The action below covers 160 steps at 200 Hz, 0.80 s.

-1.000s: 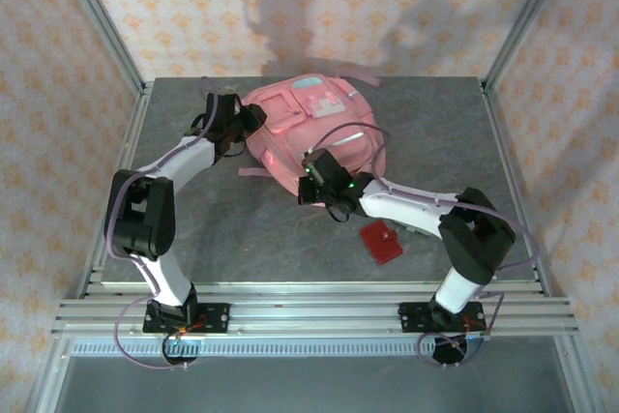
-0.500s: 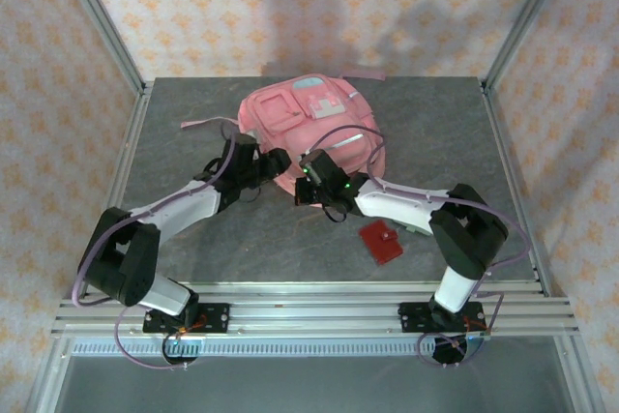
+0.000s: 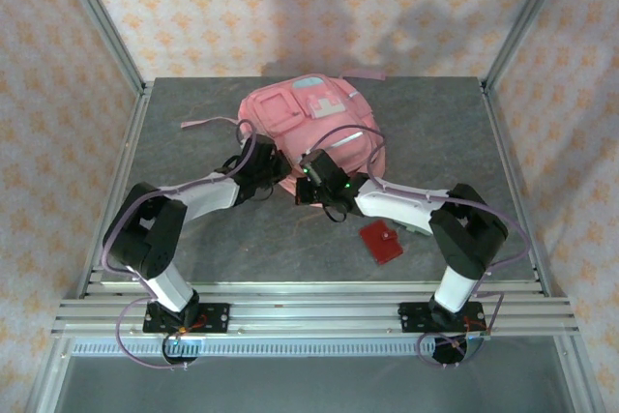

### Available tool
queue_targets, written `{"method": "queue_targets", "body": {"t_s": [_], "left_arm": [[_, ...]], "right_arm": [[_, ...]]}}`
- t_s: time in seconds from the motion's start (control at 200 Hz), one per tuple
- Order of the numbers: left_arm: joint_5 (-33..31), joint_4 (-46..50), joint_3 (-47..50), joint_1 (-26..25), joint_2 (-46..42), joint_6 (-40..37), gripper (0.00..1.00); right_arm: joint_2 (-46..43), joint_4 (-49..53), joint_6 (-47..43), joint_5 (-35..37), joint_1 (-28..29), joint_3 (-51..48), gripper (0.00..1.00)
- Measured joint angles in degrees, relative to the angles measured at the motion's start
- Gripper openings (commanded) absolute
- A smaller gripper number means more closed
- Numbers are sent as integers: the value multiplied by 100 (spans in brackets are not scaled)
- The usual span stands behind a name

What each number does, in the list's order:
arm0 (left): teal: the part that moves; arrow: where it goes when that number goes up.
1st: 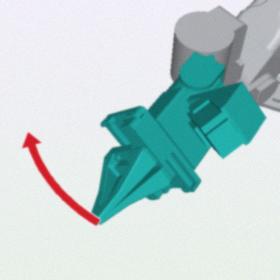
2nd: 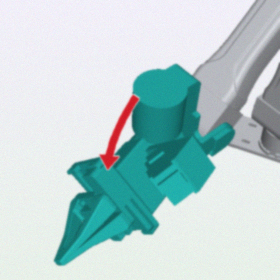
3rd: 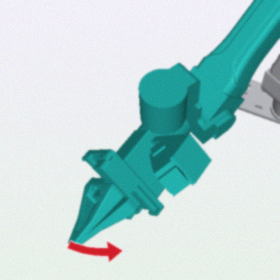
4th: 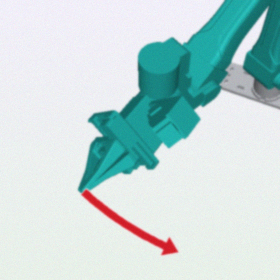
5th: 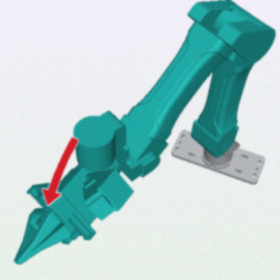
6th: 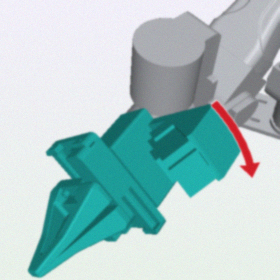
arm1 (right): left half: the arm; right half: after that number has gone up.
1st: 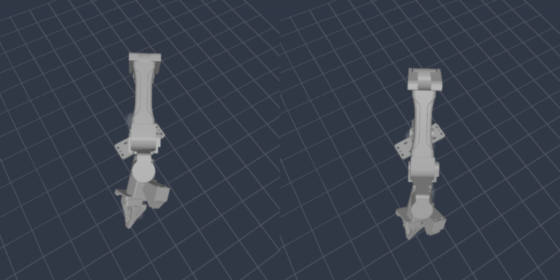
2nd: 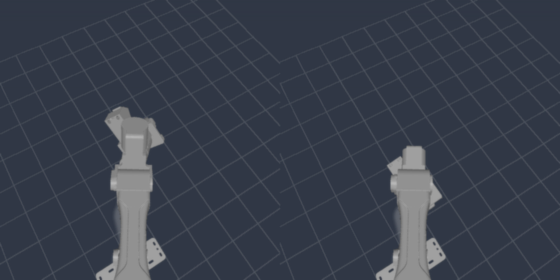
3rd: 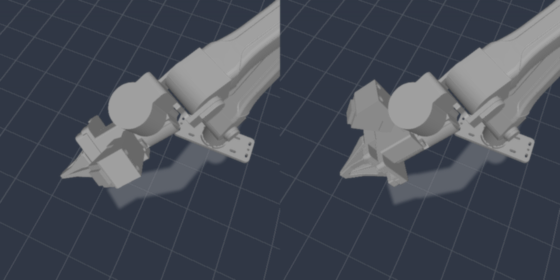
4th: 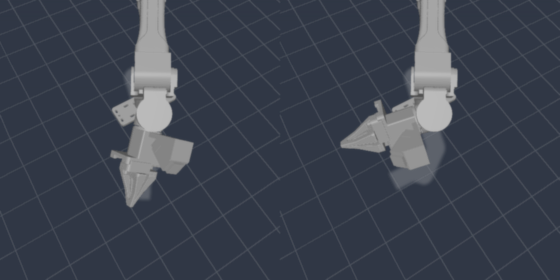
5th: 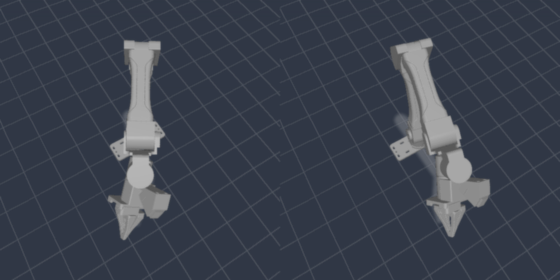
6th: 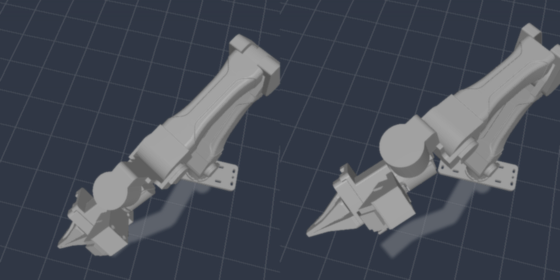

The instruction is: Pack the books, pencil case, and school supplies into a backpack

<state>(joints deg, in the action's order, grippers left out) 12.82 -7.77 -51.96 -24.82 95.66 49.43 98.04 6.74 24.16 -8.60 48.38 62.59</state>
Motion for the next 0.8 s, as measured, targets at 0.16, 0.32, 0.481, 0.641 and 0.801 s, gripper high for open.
{"method": "queue_targets", "body": {"t_s": [0.16, 0.32, 0.481, 0.641, 0.801], "left_arm": [[-26, 70, -76, 0, 39, -7, 0], [-7, 83, -76, 13, 26, -92, 0], [74, 92, -61, 125, -59, -166, 0], [199, 103, -61, 184, -90, -308, 0], [219, 372, -286, 225, -48, -568, 0]], "right_arm": [[-13, 199, -26, 219, -31, 2, 0], [-269, 389, -107, 269, -195, -221, 0], [-866, 535, -203, 398, -787, -828, 0], [-1272, 476, -328, 522, -1360, -1169, 0], [-1405, 413, -348, 511, -1268, -1239, 0]]}}
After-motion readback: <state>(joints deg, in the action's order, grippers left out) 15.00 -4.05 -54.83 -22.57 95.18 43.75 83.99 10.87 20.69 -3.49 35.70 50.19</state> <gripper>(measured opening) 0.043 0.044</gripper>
